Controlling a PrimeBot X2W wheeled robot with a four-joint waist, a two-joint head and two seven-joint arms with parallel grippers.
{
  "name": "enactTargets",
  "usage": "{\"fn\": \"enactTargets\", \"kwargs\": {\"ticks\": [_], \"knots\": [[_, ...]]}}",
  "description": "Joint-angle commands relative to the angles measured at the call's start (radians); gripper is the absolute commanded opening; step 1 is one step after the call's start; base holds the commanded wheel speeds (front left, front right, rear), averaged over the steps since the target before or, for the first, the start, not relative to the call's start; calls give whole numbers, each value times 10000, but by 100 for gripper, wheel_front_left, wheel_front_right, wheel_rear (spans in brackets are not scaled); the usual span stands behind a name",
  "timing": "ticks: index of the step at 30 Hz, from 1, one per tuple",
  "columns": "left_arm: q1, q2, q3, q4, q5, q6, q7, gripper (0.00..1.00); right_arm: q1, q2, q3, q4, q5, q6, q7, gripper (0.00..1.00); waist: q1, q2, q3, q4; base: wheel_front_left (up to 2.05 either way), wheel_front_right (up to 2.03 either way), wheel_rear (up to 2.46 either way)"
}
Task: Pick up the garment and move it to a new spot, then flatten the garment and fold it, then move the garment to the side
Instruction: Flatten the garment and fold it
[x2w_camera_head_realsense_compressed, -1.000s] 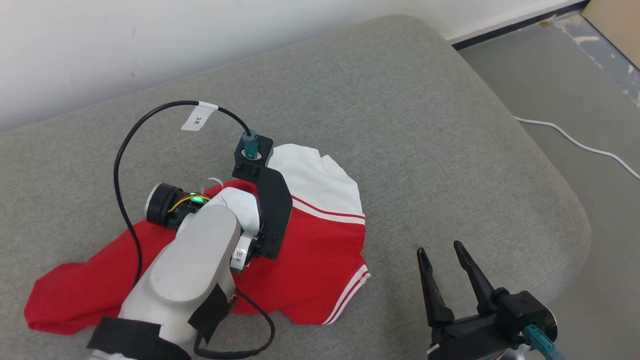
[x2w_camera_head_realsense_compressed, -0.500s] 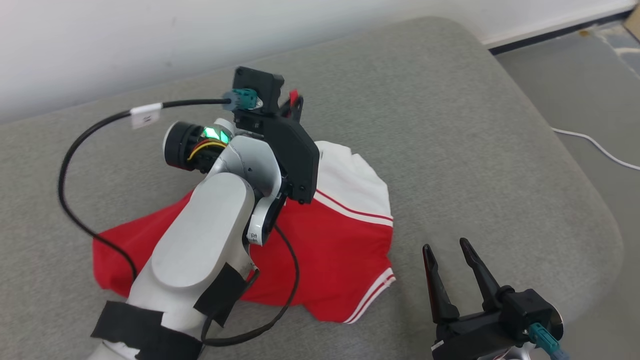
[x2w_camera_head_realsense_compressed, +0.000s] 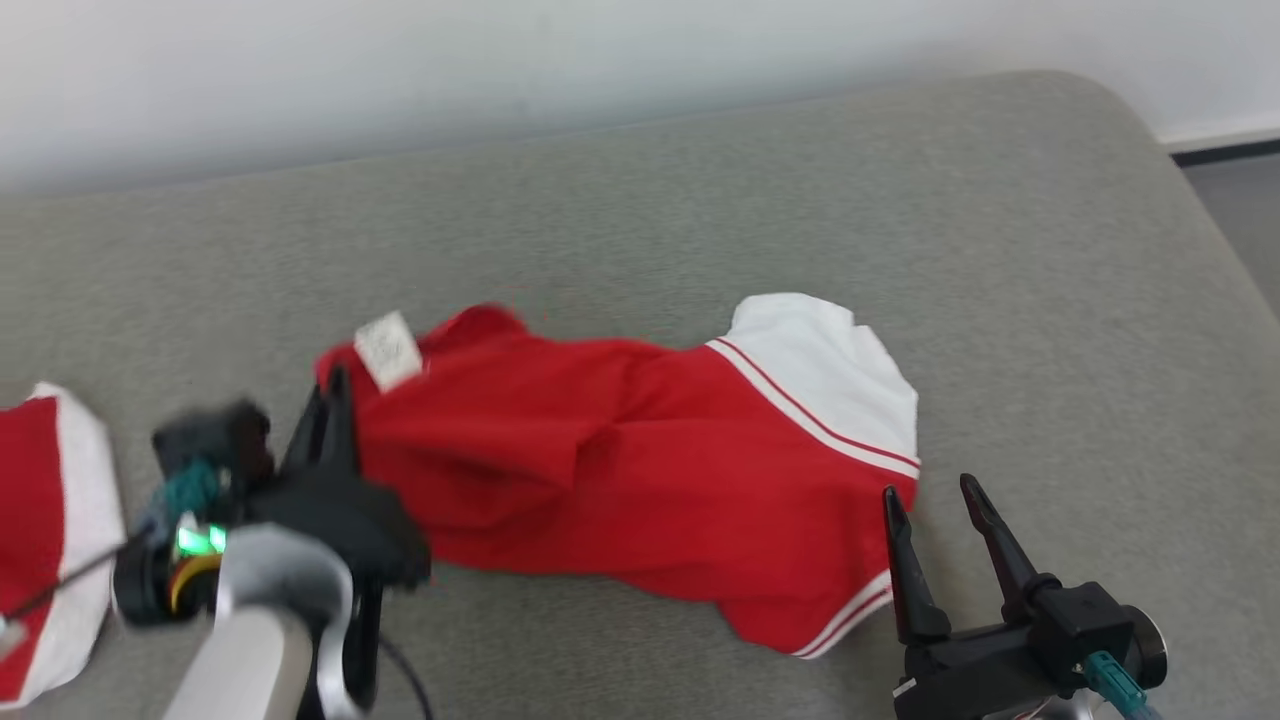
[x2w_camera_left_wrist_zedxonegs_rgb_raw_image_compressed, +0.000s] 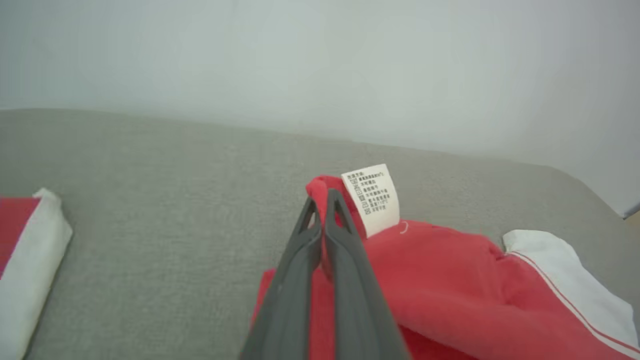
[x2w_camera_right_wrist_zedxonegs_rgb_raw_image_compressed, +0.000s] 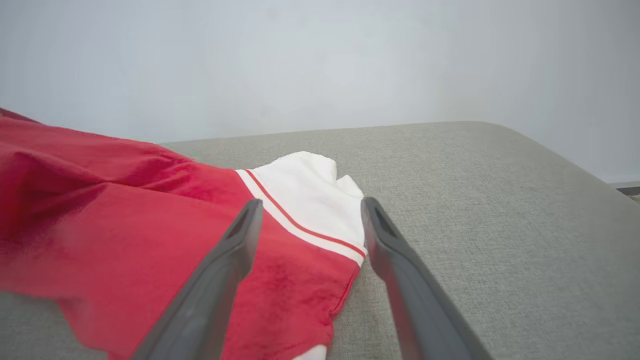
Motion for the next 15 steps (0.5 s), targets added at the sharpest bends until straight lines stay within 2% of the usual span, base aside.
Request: {"fn": "enactTargets", "kwargs": {"ticks": [1,6,10,11,12,13,15], "knots": [[505,61,14,-174,-95,92,-28,0,36,32,-35,-54,-67,-22,-8,100,0,0,-82,668,0,0,0],[1767,-38,227,-476,-215,412,-465,0,-40,29,-46,-39,-176,-22,-8,100,0,0,-66,956,0,0,0],[2312,-315,217,-279,-385,400,-936,0,-97,26,-101,9,-239,-24,-8,100,0,0,-105,1021,0,0,0],[2432,-383,198,-191,-447,400,-972,11,-94,26,-118,12,-267,-22,-8,100,0,0,-125,1027,0,0,0],[2522,-445,175,-114,-477,408,-1023,38,-93,27,-137,3,-299,-24,-8,100,0,0,-145,1028,0,0,0],[2578,-541,200,-52,-562,424,-1080,100,-89,27,-154,0,-317,-22,-8,100,0,0,-165,1026,0,0,0],[2744,-575,242,141,-602,436,-1206,100,-91,27,-188,3,-395,-24,-8,100,0,0,-210,1014,0,0,0]]}}
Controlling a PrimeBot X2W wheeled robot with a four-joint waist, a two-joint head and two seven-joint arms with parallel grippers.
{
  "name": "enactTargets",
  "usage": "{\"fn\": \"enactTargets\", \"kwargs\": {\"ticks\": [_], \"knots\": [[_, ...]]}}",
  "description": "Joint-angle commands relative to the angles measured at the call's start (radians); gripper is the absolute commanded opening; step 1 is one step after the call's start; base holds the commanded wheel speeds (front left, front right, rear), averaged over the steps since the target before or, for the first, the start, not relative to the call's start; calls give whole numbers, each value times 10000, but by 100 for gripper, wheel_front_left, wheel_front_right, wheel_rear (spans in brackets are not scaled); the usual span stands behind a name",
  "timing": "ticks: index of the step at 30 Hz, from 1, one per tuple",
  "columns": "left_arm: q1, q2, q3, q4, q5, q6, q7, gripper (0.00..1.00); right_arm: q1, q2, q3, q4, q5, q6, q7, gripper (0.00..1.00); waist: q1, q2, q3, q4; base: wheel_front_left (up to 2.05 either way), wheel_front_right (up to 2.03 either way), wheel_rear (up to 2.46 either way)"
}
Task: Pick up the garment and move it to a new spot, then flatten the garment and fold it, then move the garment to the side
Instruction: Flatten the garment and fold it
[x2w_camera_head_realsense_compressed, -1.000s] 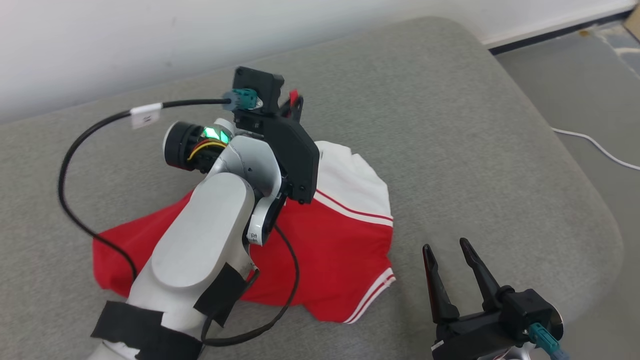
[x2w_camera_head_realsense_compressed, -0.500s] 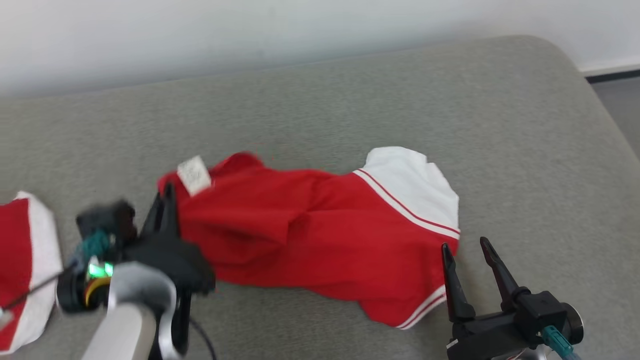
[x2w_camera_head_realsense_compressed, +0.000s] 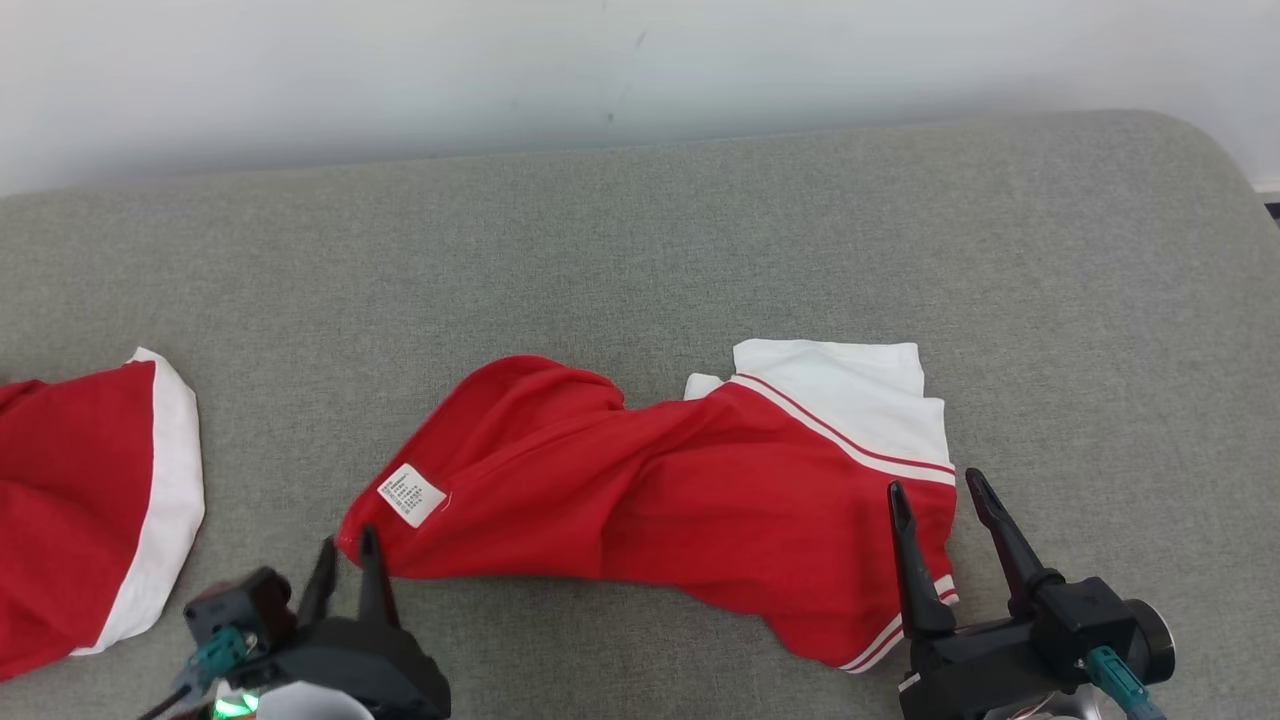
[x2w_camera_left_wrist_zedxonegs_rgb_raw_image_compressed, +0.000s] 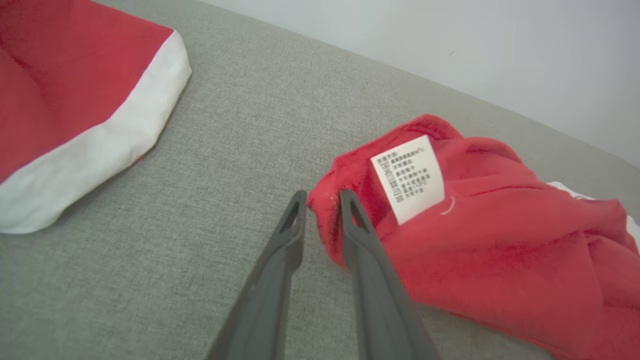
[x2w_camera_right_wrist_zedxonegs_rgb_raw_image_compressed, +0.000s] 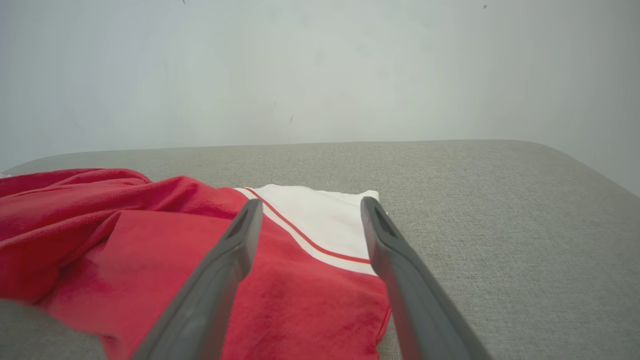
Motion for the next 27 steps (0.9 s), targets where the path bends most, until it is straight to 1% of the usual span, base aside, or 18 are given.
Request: {"fn": "enactTargets", "kwargs": {"ticks": [1,5,7,9,11,14,15,18,21,23,25,27], "knots": [[229,-8,46,132,-79,13,-89,100,-9,23,-35,-5,-145,-24,-8,100,1,1,-51,-14,0,0,0],[633,-93,276,271,-194,167,-491,100,83,21,-80,-24,-168,-22,7,100,1,1,-167,-19,0,0,0],[890,-22,498,373,-299,122,-798,100,146,23,-103,-38,-166,-24,23,100,1,1,-233,1,0,0,0],[1136,-70,639,422,-317,109,-1125,100,191,23,-118,-41,-192,-24,49,100,1,1,-313,15,0,0,0],[1297,-1,803,452,-286,2,-1617,100,229,20,-154,-59,-223,-22,96,100,1,1,-386,42,0,0,0],[1504,-68,1015,547,-391,-278,-2401,100,273,23,-229,-111,-282,-22,214,100,1,1,-507,111,0,0,0],[1504,-68,1015,547,-391,-278,-2401,100,273,23,-229,-111,-282,-22,214,100,1,1,-507,111,0,0,0],[1474,-10,1088,525,-70,-620,-2929,100,296,-34,-296,-131,-328,-24,471,100,1,1,-615,176,0,0,0],[1397,-135,1168,255,221,-1127,-3132,100,145,-193,-274,-96,-132,-23,1113,100,1,1,-676,202,0,0,0],[1409,-222,1288,11,547,-1489,-3154,100,-112,-365,-302,-92,35,-23,1747,100,1,1,-689,189,0,0,0],[1511,-421,1491,-263,868,-1827,-3141,100,-456,-651,-292,-18,146,-24,2567,100,1,1,-672,171,0,0,0],[1677,-604,1634,-364,1191,-2131,-3145,100,-790,-779,-376,108,315,-23,3572,100,1,1,-657,172,0,0,0]]}}
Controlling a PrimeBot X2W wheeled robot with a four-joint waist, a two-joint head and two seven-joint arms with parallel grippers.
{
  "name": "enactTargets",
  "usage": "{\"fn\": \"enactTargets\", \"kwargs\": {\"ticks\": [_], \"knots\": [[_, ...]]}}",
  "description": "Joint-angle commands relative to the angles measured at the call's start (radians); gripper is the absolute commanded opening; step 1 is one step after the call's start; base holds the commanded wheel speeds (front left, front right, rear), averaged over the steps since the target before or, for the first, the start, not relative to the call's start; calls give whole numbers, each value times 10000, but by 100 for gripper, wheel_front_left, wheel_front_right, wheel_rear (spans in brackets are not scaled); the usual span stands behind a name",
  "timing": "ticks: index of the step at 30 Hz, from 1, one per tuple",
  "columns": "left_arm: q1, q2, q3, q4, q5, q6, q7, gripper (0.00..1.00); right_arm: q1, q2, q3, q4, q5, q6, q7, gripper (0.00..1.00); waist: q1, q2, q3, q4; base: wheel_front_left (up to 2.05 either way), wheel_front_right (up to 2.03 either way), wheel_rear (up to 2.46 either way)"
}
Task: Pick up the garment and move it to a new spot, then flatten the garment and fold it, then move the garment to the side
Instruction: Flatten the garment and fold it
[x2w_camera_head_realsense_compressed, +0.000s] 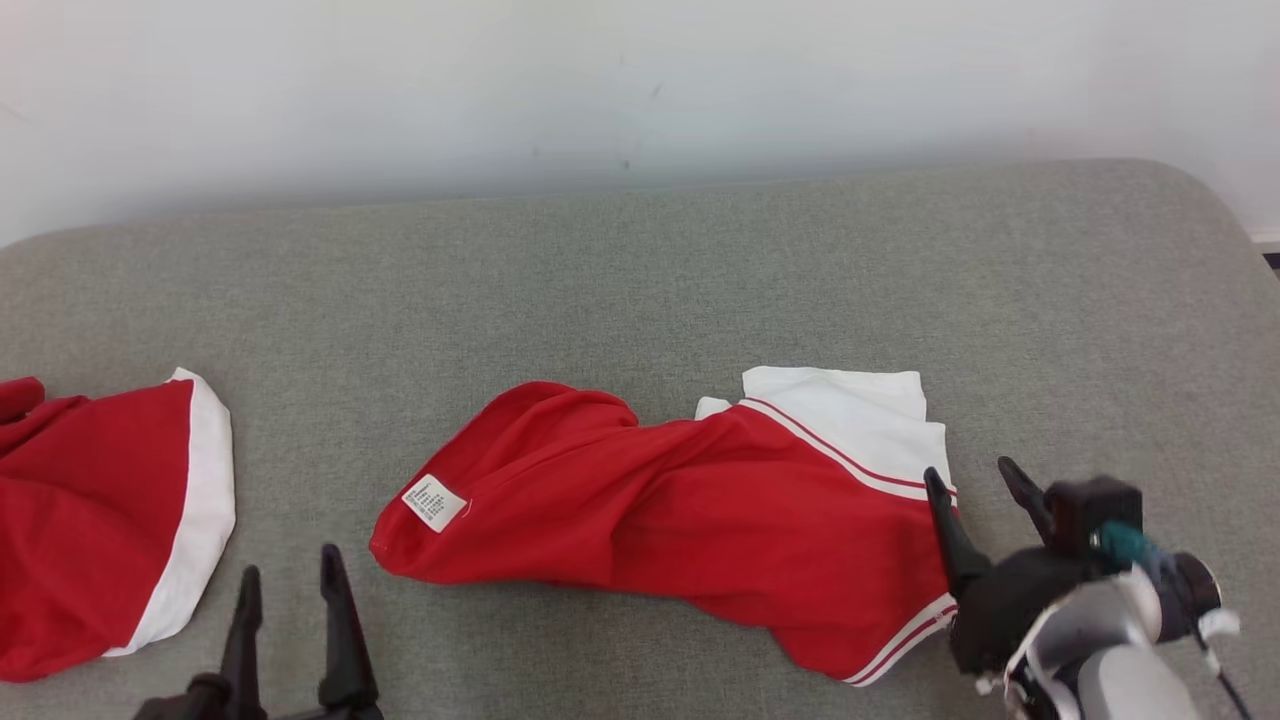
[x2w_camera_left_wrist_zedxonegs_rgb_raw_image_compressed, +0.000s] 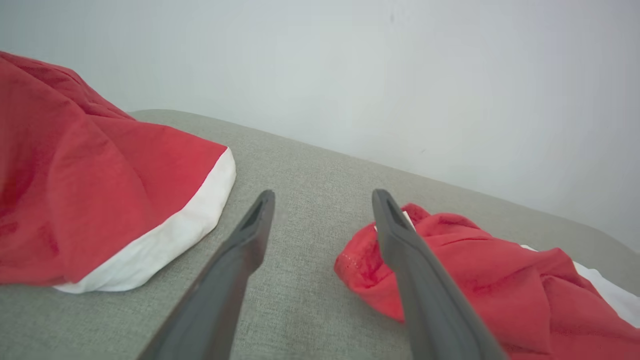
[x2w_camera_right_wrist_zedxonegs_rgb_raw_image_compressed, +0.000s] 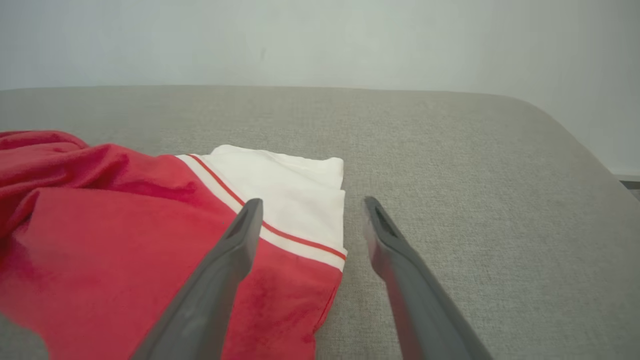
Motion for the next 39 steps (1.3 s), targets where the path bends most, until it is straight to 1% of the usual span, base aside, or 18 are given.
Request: {"fn": "enactTargets", "kwargs": {"ticks": [1,4,8,10,16,17,18,19,20,21,22,25,28,33,38,39], "knots": [[193,-25,40,22,73,-83,-26,100,-119,-58,-5,70,86,-23,249,100,0,0,21,17,0,0,0],[160,-243,92,196,361,-382,-28,100,-709,-220,-367,471,427,-23,1937,100,0,0,117,129,0,0,0],[-24,-420,160,454,617,-647,-30,100,-1234,-87,-892,1017,335,-23,3766,100,0,0,298,365,0,0,0],[-116,-491,191,552,644,-709,-30,100,-1389,82,-1078,1160,330,-23,4357,100,0,0,410,485,0,0,0],[-282,-596,381,730,796,-860,-31,100,-1334,151,-1113,1413,-97,-24,5447,100,0,0,670,739,0,0,0],[-312,-607,406,748,807,-869,-31,100,-1275,148,-1064,1400,-131,-23,5597,48,0,0,696,754,0,0,0],[-322,-612,433,769,819,-901,-31,100,-1219,101,-1017,1348,-195,-23,5711,31,0,0,717,759,0,0,0],[-327,-617,454,784,820,-921,-31,100,-1194,13,-931,1244,-245,-23,5770,0,0,0,740,760,0,0,0],[-344,-627,475,792,821,-938,-31,100,-1198,-96,-906,1113,-320,-23,5782,0,0,0,764,748,0,0,0],[-401,-646,511,809,824,-931,-32,100,-1237,-394,-910,783,-596,-24,5636,0,0,0,797,709,0,0,0],[-430,-653,508,829,826,-937,-32,100,-1239,-552,-913,645,-735,-24,5571,0,0,0,807,690,0,0,0],[-492,-655,486,893,816,-948,-32,100,-1156,-824,-944,135,-1105,-24,5382,0,0,0,810,638,0,0,0],[-506,-656,420,916,722,-901,-32,100,-746,-1151,-1132,-457,-1267,-24,5311,0,0,0,788,600,0,0,0],[-476,-659,417,943,584,-873,-32,100,93,-1237,-1454,-1211,-1216,-24,5419,0,0,0,760,510,0,0,0],[-393,-658,468,920,536,-811,-32,100,1060,-881,-1743,-1660,-1046,-24,5362,0,0,0,737,288,0,0,0],[-404,-660,472,932,521,-822,-32,100,1197,-799,-1751,-1637,-1019,-24,5324,31,0,0,726,252,0,0,0]]}}
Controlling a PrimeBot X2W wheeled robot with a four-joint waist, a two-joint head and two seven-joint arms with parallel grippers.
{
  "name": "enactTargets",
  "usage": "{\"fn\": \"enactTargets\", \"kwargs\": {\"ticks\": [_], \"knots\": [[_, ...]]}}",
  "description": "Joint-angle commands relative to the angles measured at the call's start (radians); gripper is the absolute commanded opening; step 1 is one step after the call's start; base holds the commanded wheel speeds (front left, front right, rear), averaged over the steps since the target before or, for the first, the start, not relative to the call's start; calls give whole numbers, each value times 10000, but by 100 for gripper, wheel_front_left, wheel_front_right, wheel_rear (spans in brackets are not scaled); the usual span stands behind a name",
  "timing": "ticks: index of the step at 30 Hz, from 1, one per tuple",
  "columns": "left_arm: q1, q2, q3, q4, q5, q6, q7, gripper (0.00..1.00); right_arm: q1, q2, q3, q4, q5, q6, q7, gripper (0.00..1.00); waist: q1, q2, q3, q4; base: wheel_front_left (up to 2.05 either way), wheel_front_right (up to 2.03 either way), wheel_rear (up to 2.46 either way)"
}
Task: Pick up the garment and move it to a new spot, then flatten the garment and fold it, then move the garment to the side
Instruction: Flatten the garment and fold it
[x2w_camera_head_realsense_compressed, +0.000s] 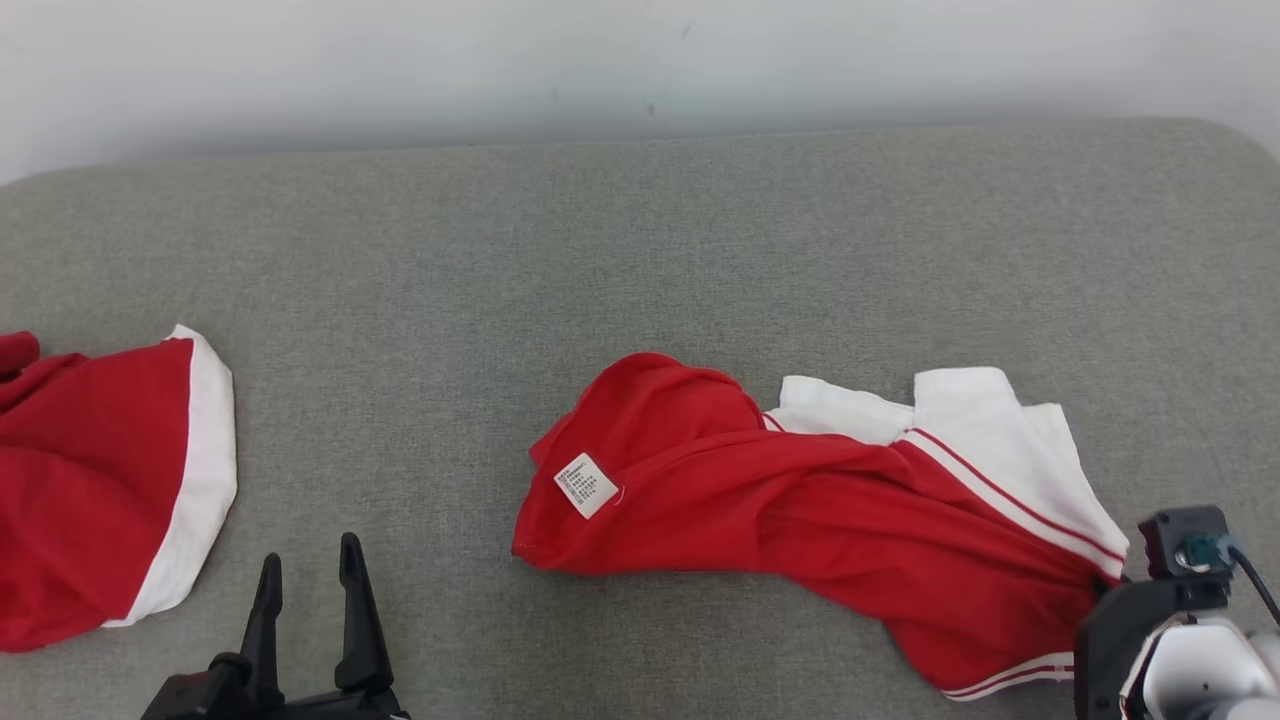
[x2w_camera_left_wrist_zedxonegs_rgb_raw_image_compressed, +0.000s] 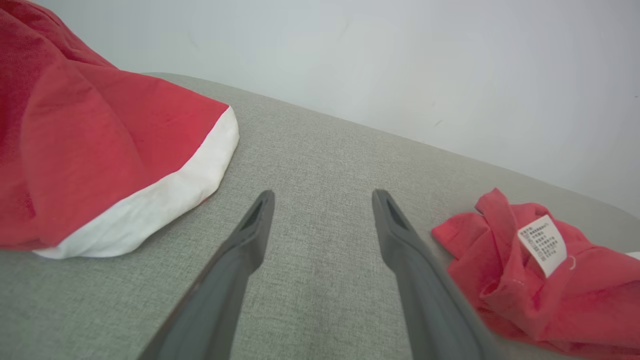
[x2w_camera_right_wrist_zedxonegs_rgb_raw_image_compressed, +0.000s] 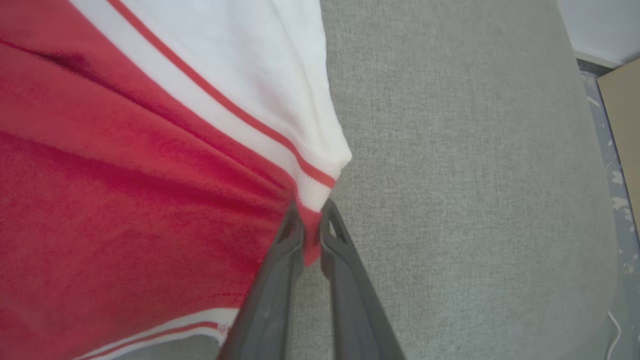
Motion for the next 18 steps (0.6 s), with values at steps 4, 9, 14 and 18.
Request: {"fn": "enactTargets", "kwargs": {"ticks": [4,9,14,18], "knots": [[-17,-6,2,85,-133,-39,-32,100,331,572,-319,142,253,-26,-273,100,0,0,-85,-138,0,0,0],[28,-8,-42,199,-131,-110,-32,100,481,1056,-744,-78,696,-26,-1855,100,0,0,-276,-94,0,0,0],[258,-10,-27,178,220,-232,-32,100,512,1496,-770,-50,1058,-25,-4407,100,0,0,-623,-15,0,0,0],[527,58,26,121,944,-381,-33,100,685,1621,-307,198,976,-26,-6215,100,0,0,-996,6,0,0,0]]}}
